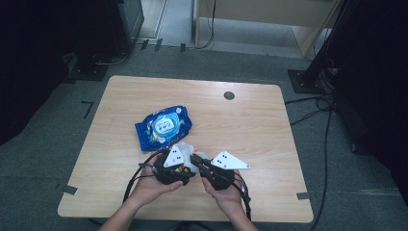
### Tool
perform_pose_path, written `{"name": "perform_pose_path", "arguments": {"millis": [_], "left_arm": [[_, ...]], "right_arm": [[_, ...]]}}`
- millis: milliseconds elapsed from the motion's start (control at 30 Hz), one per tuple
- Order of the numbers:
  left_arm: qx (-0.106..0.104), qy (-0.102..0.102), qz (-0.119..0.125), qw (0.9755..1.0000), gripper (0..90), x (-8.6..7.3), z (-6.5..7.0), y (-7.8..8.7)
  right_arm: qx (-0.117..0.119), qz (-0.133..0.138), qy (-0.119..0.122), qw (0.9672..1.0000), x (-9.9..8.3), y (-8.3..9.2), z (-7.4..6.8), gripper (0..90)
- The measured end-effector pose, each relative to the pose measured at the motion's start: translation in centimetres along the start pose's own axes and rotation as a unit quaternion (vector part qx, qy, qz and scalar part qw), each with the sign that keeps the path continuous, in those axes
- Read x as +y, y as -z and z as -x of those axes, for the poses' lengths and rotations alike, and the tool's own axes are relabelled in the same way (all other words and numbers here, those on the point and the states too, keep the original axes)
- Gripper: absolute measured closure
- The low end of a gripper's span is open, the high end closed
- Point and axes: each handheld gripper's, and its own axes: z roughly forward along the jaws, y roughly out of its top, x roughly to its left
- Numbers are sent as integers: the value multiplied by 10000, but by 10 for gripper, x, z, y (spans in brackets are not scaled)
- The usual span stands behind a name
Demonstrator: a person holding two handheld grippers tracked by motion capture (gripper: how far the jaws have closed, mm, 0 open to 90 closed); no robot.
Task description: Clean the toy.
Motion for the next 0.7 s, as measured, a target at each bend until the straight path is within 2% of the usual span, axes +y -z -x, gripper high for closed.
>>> {"name": "perform_pose_path", "arguments": {"millis": [167, 200, 367, 467, 533, 633, 667, 700], "left_arm": [[41, -60, 28, 10000, 338, 0, 0, 1], [29, -58, 62, 10000, 338, 0, 0, 2], [-10, -30, 176, 9998, 339, 2, -1, 6], [59, -60, 117, 9999, 339, 2, -2, 7], [102, -57, 37, 9999, 339, 0, -5, 5], [124, -20, 17, 9999, 338, -2, -6, 4], [132, -15, -11, 9999, 338, -2, -6, 2], [132, -15, -11, 9999, 338, -2, -6, 2]], "right_arm": [[-196, -44, 162, 9997, -2, -1, 4, 888], [-352, -95, 190, 9992, -5, -1, 10, 888], [-771, -295, 87, 9966, -12, -2, 30, 889], [-985, -340, -141, 9945, -17, 1, 46, 889], [-1001, -255, -228, 9944, -15, 5, 50, 889], [-910, -147, -220, 9955, -9, 10, 46, 889], [-700, 20, -93, 9975, 0, 14, 36, 888], [-593, 89, -61, 9982, 3, 16, 30, 889]]}}
